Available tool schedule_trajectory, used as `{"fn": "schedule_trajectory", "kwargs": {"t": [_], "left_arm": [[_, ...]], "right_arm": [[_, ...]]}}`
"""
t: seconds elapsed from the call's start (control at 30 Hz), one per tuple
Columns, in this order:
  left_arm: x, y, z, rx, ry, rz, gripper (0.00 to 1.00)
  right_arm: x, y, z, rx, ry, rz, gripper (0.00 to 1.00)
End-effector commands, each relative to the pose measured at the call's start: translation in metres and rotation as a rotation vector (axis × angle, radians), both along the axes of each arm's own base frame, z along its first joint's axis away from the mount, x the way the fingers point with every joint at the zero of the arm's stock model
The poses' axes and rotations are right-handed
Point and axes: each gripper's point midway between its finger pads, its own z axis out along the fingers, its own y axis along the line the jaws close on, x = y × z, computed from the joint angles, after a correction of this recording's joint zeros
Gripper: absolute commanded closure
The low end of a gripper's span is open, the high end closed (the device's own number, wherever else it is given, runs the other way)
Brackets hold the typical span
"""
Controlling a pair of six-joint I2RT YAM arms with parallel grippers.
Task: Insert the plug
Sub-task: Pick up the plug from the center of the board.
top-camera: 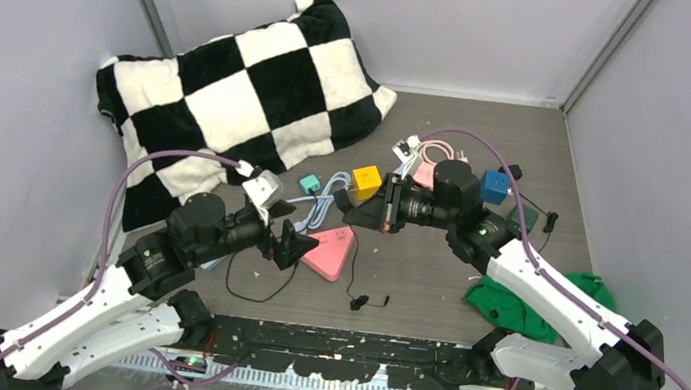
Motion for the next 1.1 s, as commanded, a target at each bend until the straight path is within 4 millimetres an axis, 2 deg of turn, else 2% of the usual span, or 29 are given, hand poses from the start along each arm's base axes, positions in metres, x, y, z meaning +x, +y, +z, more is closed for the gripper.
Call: {"fn": "schedule_trajectory", "kwargs": {"t": [0.0, 0.13, 0.2, 0.33, 0.57, 0.77, 0.83, 0.93, 1.07], "left_arm": [[-0.007, -0.005, 0.041, 0.011, -0.224, -0.122, 0.12], [-0.017, -0.011, 0.050, 0.036, -0.443, -0.247, 0.05], [-0.014, -0.014, 0.053, 0.048, -0.490, -0.254, 0.04], [0.000, -0.018, 0.058, 0.074, -0.490, -0.219, 0.09], [0.009, -0.026, 0.074, -0.046, -0.489, -0.163, 0.13], [0.006, -0.023, 0.084, -0.117, -0.524, -0.143, 0.18], [0.004, -0.023, 0.086, -0.125, -0.536, -0.152, 0.21], [0.001, -0.023, 0.087, -0.122, -0.546, -0.165, 0.33], [0.002, -0.022, 0.084, -0.104, -0.550, -0.161, 0.60]], "right_arm": [[-0.031, 0.008, 0.058, 0.163, -0.083, 0.132, 0.99], [-0.049, 0.014, 0.076, 0.263, -0.054, 0.192, 0.99], [-0.055, 0.018, 0.082, 0.290, -0.055, 0.209, 0.99], [-0.062, 0.028, 0.088, 0.318, -0.055, 0.217, 0.99], [-0.068, 0.037, 0.104, 0.400, -0.044, 0.222, 0.99], [-0.068, 0.039, 0.099, 0.394, -0.026, 0.212, 0.99], [-0.068, 0.040, 0.096, 0.390, -0.024, 0.210, 0.99], [-0.067, 0.039, 0.095, 0.389, -0.023, 0.203, 0.99], [-0.066, 0.038, 0.091, 0.382, -0.015, 0.191, 0.97]]}}
